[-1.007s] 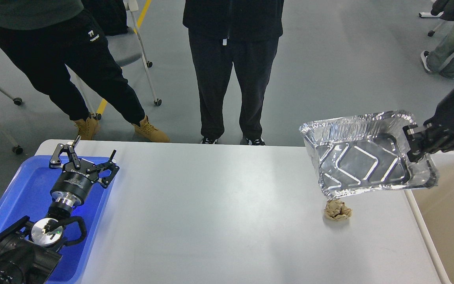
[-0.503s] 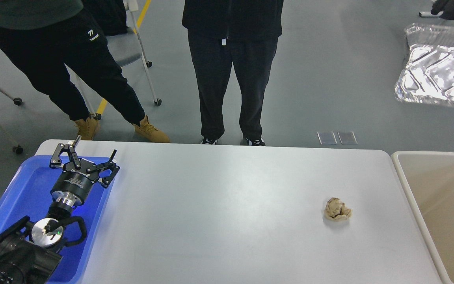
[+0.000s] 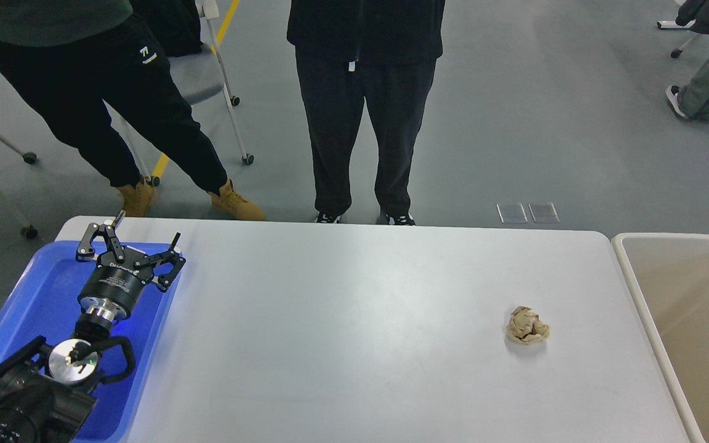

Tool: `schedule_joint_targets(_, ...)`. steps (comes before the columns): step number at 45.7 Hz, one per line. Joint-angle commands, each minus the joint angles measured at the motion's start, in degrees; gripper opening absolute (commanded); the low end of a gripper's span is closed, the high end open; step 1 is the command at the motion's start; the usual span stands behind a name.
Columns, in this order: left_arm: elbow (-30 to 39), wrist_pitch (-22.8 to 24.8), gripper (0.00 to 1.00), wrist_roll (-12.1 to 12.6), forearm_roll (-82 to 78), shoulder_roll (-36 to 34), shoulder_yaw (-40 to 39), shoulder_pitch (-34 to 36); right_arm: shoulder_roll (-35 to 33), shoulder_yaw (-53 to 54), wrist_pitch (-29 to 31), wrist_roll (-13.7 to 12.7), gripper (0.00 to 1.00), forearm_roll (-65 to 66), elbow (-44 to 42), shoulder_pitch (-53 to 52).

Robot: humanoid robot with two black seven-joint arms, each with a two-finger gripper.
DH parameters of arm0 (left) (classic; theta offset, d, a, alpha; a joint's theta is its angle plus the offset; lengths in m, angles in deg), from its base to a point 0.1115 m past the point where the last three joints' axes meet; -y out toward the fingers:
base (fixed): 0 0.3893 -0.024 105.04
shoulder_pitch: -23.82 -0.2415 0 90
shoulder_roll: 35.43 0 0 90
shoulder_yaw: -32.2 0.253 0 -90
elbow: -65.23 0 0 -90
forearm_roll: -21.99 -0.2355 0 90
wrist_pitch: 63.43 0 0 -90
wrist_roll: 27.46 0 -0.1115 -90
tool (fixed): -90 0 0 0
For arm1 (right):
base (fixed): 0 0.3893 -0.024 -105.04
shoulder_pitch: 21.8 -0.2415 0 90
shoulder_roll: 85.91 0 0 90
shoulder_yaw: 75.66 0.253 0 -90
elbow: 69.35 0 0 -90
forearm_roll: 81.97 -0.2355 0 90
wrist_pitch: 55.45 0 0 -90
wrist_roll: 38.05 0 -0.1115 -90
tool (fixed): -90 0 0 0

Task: Tidy desktop
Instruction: 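Lower the foil tray into the white bin and release it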

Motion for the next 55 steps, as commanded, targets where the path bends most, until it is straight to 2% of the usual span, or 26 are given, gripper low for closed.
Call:
schedule_joint_targets(1,0.00,0.00,1.00,0.00,0.09,0.00,0.00,0.01,2.99,15.35,-9.32,-4.06,0.00,-7.94,-7.80,18.38)
schedule_joint_targets(11,0.00,0.00,1.00,0.00,0.09,0.00,0.00,0.01,16.88,39.25,-8.63,-3.44,0.00,-7.60,-26.69,34.82)
schedule_joint_targets(16,0.00,0.00,1.00,0.00,0.09,0.00,0.00,0.01,21.19,44.28,-8.18,-3.09,0.00,-7.51,-28.99,38.00)
schedule_joint_targets(20,0.00,0.00,1.00,0.00,0.09,0.00,0.00,0.01,24.01,46.04,-8.10,-1.07,0.00,-7.77,-29.44,39.93)
schedule_joint_targets(25,0.00,0.00,1.00,0.00,0.09,0.00,0.00,0.01,24.63,49.99,-7.48,0.86,0.00,-7.77,-29.35,42.48)
schedule_joint_targets(29,0.00,0.00,1.00,0.00,0.09,0.00,0.00,0.01,24.71,52.28,-4.76,2.18,0.00,-7.77,-29.44,44.15)
schedule_joint_targets(46,0.00,0.00,1.00,0.00,0.09,0.00,0.00,0.01,24.80,52.20,-0.63,5.61,0.00,-7.60,-29.44,49.51)
schedule_joint_targets(52,0.00,0.00,1.00,0.00,0.09,0.00,0.00,0.01,25.24,51.76,-0.01,6.05,0.00,-7.42,-29.44,50.22)
schedule_joint_targets(53,0.00,0.00,1.00,0.00,0.09,0.00,0.00,0.01,25.33,51.67,-0.01,6.31,0.01,-7.16,-29.44,50.30)
schedule_joint_targets(55,0.00,0.00,1.00,0.00,0.09,0.00,0.00,0.01,25.42,51.67,-0.10,6.84,0.42,-6.11,-29.44,50.31)
